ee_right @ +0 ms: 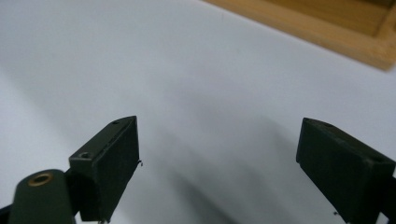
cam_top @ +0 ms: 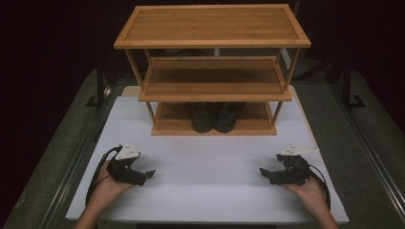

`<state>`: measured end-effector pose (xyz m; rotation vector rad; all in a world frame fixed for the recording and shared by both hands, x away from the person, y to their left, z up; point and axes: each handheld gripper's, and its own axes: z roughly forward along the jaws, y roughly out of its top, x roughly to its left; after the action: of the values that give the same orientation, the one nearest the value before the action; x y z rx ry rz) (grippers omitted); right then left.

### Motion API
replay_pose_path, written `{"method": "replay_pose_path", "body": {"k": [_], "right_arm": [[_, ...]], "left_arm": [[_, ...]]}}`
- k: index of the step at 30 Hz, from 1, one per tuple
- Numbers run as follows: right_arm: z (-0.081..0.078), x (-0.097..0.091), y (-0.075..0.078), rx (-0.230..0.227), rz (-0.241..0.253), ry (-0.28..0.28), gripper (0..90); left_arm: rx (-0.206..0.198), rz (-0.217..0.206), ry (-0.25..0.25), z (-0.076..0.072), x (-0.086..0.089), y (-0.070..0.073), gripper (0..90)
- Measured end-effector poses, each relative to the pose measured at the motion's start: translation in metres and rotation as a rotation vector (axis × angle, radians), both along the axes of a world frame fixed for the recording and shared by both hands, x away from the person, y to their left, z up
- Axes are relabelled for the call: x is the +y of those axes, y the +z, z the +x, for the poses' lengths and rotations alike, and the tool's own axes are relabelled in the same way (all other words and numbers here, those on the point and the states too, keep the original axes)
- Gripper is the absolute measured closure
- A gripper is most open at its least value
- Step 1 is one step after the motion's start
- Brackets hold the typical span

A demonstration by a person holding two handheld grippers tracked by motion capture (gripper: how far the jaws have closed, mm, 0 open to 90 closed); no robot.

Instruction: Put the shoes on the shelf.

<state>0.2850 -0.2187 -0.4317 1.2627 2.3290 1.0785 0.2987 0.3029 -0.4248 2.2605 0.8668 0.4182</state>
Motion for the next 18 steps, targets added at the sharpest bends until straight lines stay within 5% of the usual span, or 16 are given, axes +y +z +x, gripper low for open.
{"method": "replay_pose_path", "body": {"k": [9,13,18], "right_arm": [[-0.028,-0.023,-0.013,-0.002,-0.052,-0.075,7.6],[-0.035,-0.036,-0.017,-0.002,-0.071,-0.114,4.0],[-0.039,-0.046,-0.024,0.015,-0.107,-0.138,1.0]], "left_arm": [[-0.007,0.009,0.034,-0.030,0.025,-0.008,8.8],[0.017,0.024,0.042,-0.038,0.033,-0.016,1.7],[0.030,-0.027,0.064,-0.039,0.041,-0.025,0.0]]}}
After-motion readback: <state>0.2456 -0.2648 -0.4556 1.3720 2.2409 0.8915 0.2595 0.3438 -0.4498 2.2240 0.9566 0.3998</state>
